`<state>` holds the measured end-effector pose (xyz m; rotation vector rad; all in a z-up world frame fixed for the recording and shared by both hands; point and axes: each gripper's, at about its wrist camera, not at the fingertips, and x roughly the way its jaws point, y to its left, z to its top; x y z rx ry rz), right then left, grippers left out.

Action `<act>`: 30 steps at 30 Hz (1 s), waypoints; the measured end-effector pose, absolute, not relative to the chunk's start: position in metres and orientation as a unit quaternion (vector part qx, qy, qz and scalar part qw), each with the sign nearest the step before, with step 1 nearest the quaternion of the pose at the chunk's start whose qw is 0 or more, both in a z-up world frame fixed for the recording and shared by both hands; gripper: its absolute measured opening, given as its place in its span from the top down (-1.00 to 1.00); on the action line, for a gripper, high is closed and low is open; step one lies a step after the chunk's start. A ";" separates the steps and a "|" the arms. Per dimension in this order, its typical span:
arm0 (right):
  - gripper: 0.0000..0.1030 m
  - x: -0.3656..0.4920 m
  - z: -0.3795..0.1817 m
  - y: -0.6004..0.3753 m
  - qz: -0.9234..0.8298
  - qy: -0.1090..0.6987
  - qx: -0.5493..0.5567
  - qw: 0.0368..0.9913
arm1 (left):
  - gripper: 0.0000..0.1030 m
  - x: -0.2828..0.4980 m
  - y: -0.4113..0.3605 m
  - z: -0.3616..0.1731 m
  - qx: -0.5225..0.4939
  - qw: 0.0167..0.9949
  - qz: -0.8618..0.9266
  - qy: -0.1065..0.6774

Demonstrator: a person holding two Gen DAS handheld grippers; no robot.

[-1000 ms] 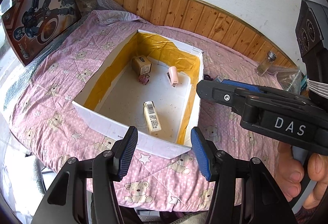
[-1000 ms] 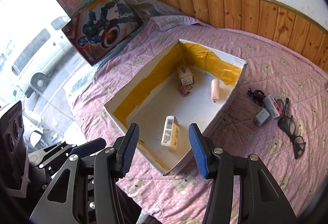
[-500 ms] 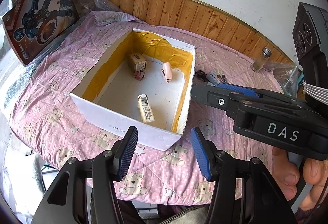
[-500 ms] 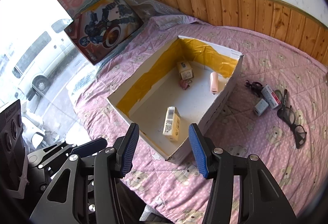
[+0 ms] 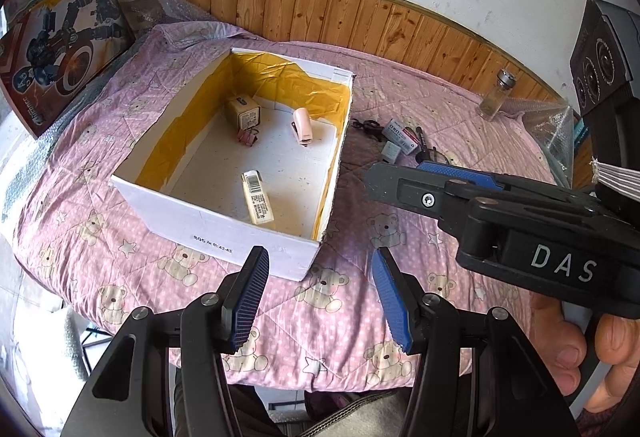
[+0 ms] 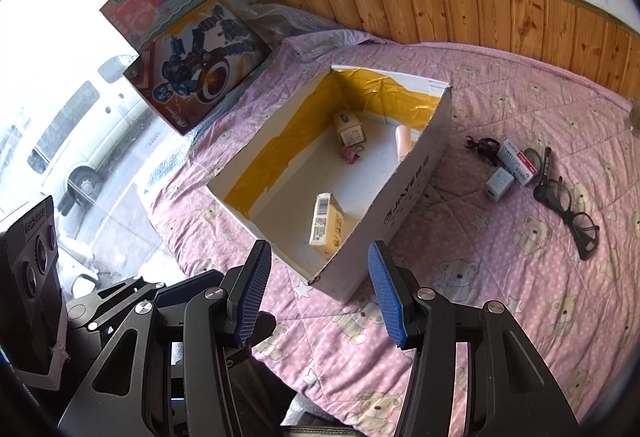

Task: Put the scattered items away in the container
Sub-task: 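Withdraw both open tools from the box toward the remaining items on the bed, then grasp the white charger plug with the left tool while the right tool grasps the black glasses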

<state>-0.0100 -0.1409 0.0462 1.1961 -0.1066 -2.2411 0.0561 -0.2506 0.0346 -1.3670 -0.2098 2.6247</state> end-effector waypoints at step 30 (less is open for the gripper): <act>-0.05 -0.040 0.005 -0.019 -0.846 -0.135 0.467 0.217 | -0.17 0.004 -0.174 0.008 -0.483 0.149 0.861 -0.058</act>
